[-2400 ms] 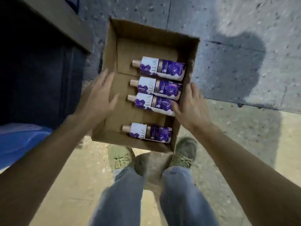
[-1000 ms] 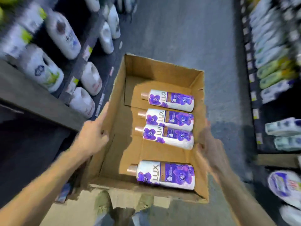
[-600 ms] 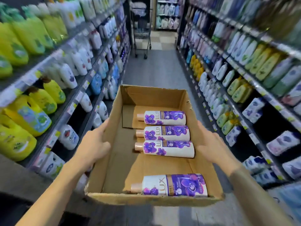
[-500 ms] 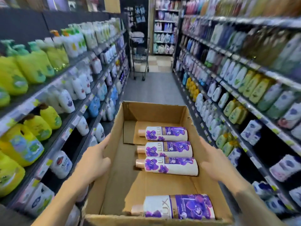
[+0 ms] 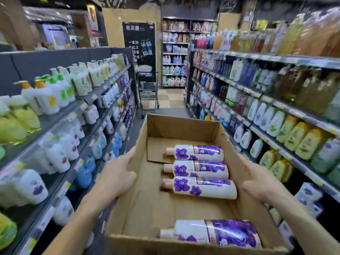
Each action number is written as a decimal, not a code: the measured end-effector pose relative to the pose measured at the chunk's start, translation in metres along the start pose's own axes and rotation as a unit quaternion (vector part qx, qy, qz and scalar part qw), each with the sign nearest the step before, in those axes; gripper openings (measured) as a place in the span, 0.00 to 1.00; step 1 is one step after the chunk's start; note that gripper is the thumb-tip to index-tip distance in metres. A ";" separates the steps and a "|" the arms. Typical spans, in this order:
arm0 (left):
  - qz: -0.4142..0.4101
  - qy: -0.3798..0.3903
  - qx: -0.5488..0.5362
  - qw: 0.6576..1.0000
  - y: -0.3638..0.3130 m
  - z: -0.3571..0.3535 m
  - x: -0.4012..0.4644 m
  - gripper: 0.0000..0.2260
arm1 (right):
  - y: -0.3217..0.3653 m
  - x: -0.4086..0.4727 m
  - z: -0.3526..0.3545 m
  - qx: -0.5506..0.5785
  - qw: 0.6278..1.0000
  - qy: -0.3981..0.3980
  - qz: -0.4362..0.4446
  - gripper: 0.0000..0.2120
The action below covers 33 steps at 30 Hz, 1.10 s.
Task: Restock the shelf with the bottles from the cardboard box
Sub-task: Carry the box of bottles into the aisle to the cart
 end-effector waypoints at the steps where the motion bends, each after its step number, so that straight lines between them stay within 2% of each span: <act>1: -0.004 -0.006 0.000 1.000 0.002 -0.002 0.022 0.40 | 0.003 0.024 0.002 0.000 1.000 -0.013 -0.005 0.40; 5: -0.014 -0.016 0.012 1.000 0.015 -0.019 0.114 0.38 | 0.009 0.130 0.005 -0.027 0.999 -0.037 -0.016 0.41; 9: -0.016 -0.031 0.019 0.999 0.031 -0.049 0.212 0.38 | 0.011 0.246 0.004 -0.022 0.999 -0.043 0.018 0.44; 15: 0.023 -0.046 0.005 0.999 0.065 -0.087 0.370 0.40 | 0.034 0.420 0.021 -0.029 0.998 -0.043 0.044 0.41; 22: 0.043 -0.058 0.075 0.995 0.100 -0.110 0.530 0.38 | 0.082 0.597 0.041 -0.010 0.996 -0.042 0.077 0.39; 25: 0.037 -0.058 0.052 0.996 0.133 -0.123 0.603 0.39 | 0.102 0.676 0.030 0.000 0.996 -0.031 0.082 0.39; 30: 0.057 -0.049 0.083 0.994 0.193 -0.150 0.737 0.38 | 0.139 0.818 0.004 -0.037 0.996 -0.035 0.073 0.39; 33: 0.074 -0.046 0.057 0.995 0.237 -0.156 0.815 0.37 | 0.182 0.904 -0.005 -0.041 0.998 0.011 0.053 0.41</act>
Point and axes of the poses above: each hand's wrist, its own x-axis towards the middle knuckle, its own z-axis out of the back of the hand, y = z × x, the point moved 4 cm from there along x, towards the middle knuckle, and after that the axes turned 13 degrees about -z, right-handed, at the moved point
